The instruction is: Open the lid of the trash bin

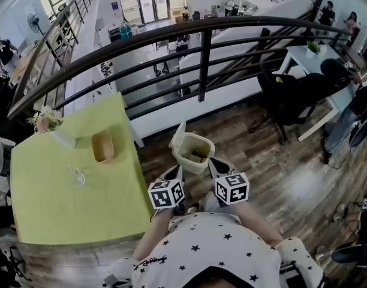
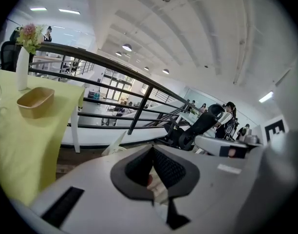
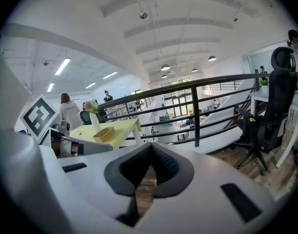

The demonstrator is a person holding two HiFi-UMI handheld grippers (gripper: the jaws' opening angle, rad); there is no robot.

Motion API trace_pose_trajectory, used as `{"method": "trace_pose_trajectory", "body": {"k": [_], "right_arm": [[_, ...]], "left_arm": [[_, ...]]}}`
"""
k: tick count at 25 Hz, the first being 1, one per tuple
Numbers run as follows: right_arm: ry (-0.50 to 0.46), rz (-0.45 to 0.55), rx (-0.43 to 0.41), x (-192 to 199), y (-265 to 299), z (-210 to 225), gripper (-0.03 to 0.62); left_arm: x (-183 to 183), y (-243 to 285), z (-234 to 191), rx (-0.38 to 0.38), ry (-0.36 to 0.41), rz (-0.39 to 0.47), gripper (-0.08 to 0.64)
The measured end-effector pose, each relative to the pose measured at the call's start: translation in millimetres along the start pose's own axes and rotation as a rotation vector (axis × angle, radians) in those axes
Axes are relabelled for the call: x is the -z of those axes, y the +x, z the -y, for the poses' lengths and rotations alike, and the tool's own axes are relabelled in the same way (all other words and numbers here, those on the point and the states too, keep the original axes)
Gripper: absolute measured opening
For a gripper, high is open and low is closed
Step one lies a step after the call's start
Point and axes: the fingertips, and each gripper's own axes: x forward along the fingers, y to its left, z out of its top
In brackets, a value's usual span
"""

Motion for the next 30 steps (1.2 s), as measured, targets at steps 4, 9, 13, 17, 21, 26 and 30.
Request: {"method": "trace_pose_trajectory", "body": {"k": [4, 9, 13, 17, 21, 26, 30], "right_arm": [[-0.004, 0.004, -0.021, -1, 1, -5, -0.006], [-0.033, 0.004, -0.044, 0, 0, -14, -0.006], [-0.024, 0.006, -0.048, 0, 1, -14, -0.006], [-0.014, -0.002, -0.049, 1, 1, -13, -0.006], [-0.014, -0.003, -0.049, 3, 3, -12, -0.006], [-0.007, -0.010, -0.047, 4, 3, -4, -0.006], [-0.014, -0.012, -0.055, 3, 6, -2, -0.006]], "left_arm": [[0, -1, 2, 0.001, 0.012, 0.006, 0.012], [-1, -4, 2, -0.005, 0.023, 0.018, 0.012], [-1, -3, 0, -0.012, 0.020, 0.017, 0.012], [1, -4, 1, -0.015, 0.018, 0.011, 0.012], [1, -1, 1, -0.012, 0.020, 0.013, 0.012], [1, 4, 3, -0.015, 0.019, 0.009, 0.012], [-1, 7, 2, -0.013, 0.014, 0.012, 0.012]]}}
